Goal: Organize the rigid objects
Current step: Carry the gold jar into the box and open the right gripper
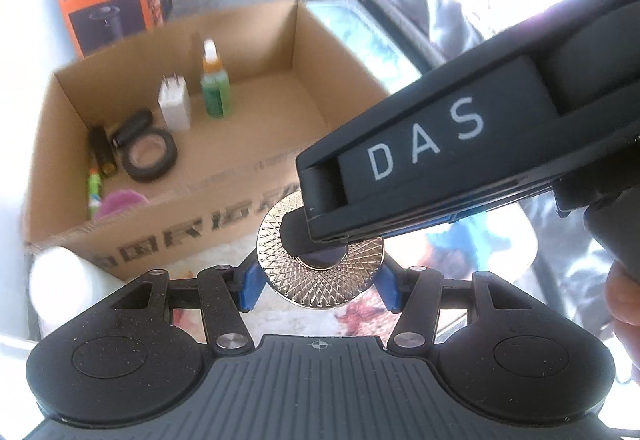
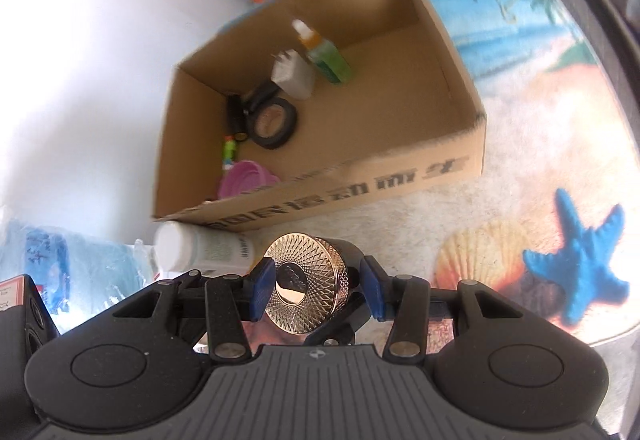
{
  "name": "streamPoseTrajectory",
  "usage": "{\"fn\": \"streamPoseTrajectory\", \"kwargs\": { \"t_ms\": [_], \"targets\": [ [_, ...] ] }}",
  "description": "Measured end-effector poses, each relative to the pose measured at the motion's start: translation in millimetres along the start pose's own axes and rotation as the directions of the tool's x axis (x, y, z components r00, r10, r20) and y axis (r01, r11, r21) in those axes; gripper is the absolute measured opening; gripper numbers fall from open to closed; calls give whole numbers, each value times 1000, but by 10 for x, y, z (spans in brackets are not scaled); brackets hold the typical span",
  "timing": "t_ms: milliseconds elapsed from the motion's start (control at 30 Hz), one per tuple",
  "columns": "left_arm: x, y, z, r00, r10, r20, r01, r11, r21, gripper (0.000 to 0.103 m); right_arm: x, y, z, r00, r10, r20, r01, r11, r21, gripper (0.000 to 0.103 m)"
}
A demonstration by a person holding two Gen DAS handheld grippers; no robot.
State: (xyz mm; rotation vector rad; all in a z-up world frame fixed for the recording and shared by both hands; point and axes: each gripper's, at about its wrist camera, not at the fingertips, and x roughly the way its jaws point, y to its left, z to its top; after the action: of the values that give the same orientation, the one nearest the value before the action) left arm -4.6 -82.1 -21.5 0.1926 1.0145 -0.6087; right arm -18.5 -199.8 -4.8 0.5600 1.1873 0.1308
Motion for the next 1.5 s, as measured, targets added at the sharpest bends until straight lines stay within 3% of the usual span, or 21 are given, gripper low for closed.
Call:
{"fn": "streamPoseTrajectory", "kwargs": {
  "t_ms": [200,367,567,800,1000,1367,1500],
  "targets": [
    [-344,99,342,997,47,69,-44,998,-54,55,-319,279,283,997,46,54,-43,998,-48,50],
    [-268,371,711,992,92,84,-80,987,-137,55,-211,403,696,993,98,71,-91,991,-98,50],
    [188,634,999,990,140,-7,-139,972,-192,55,288,310,1167,991,135,-24,-136,988,-74,50],
    [634,923,1133,982,129,-139,-162,952,-260,55,872,119,1456,979,157,-129,-161,987,-20,50],
    [1074,1129,1131,965,27,-262,-114,939,-324,56,1292,-85,1562,970,125,-209,-125,992,17,50],
    [1487,1185,1096,926,-11,-378,-122,938,-325,56,1716,-229,1577,959,86,-272,-79,996,36,50],
    [1494,1162,1036,923,-12,-385,-121,940,-318,60,1753,-266,1549,956,85,-279,-76,996,45,50]
  ]
}}
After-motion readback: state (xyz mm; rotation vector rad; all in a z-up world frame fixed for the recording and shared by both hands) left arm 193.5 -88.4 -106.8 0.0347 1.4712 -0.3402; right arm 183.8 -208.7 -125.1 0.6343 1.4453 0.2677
